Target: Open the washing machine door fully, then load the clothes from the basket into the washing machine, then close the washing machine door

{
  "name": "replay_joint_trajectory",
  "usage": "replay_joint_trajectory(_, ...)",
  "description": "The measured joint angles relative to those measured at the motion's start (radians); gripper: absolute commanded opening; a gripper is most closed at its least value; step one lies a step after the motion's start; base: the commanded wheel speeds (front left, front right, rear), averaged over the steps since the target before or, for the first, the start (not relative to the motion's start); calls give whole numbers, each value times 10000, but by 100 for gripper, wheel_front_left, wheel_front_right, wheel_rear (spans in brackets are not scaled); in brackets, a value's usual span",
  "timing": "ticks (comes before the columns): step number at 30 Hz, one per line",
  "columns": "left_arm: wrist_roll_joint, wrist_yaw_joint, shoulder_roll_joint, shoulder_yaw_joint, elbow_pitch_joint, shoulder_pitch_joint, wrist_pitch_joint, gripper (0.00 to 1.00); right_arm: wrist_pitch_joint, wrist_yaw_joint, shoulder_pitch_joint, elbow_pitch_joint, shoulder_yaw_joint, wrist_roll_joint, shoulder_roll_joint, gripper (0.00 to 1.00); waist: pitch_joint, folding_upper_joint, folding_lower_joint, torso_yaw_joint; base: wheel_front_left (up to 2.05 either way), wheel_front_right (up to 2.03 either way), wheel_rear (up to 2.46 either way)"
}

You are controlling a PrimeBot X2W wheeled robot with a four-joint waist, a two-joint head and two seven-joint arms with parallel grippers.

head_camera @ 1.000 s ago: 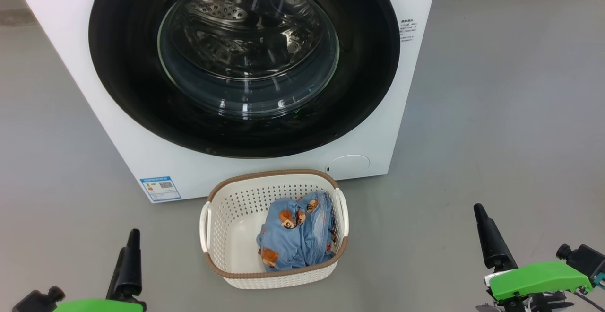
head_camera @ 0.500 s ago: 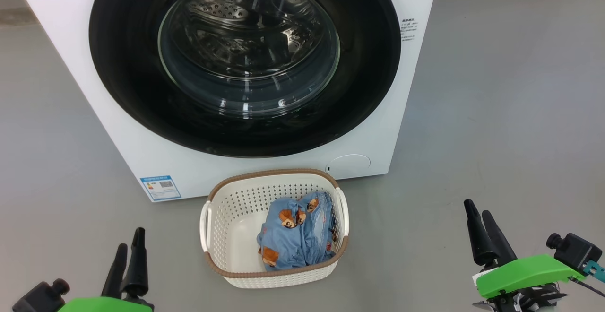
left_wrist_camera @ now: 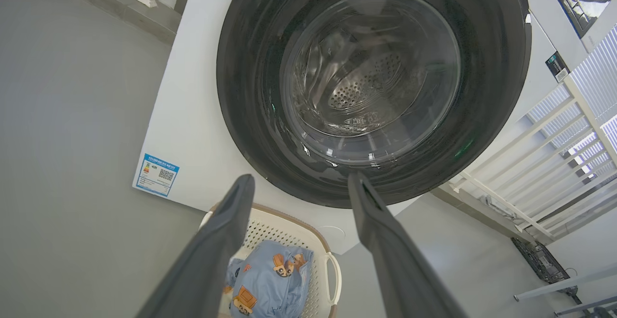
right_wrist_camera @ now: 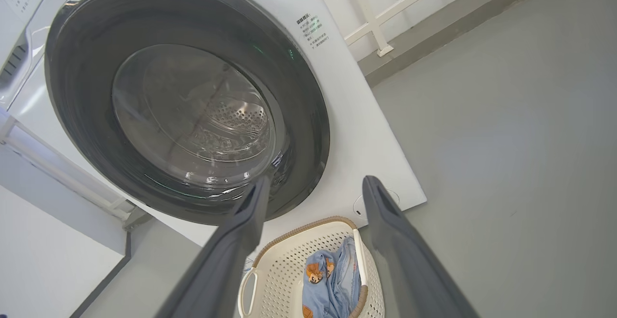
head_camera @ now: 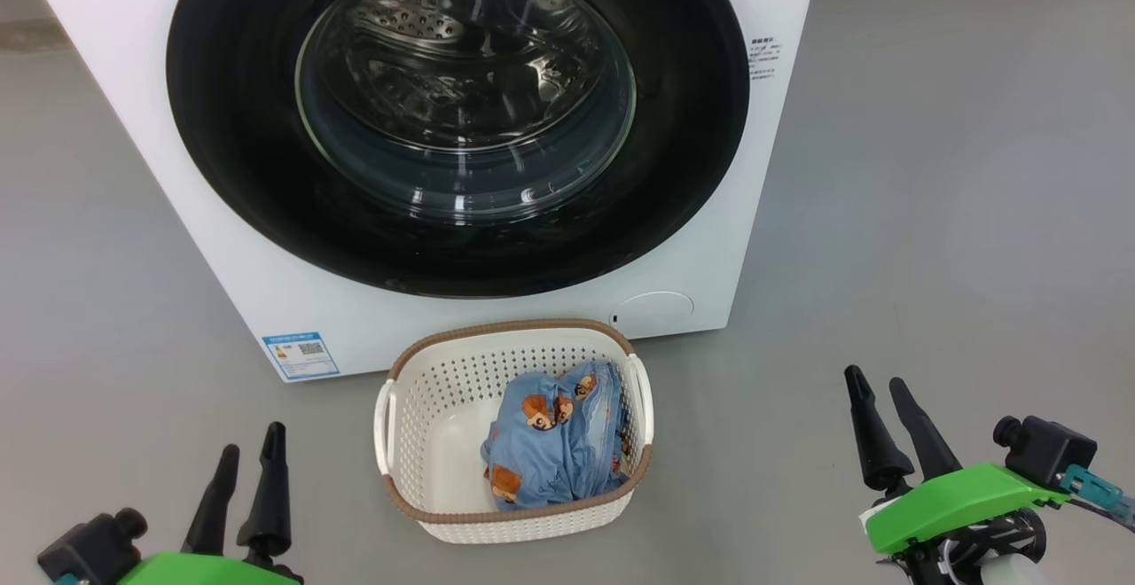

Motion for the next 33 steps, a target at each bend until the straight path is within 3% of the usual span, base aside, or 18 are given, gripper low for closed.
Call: replay_joint_trajectory(33,3818,-6,144,-33,-46,-44,-938,100,-913,0,-656,376,247,-3894,-2,100,-11,0,0,-146,0,0,0)
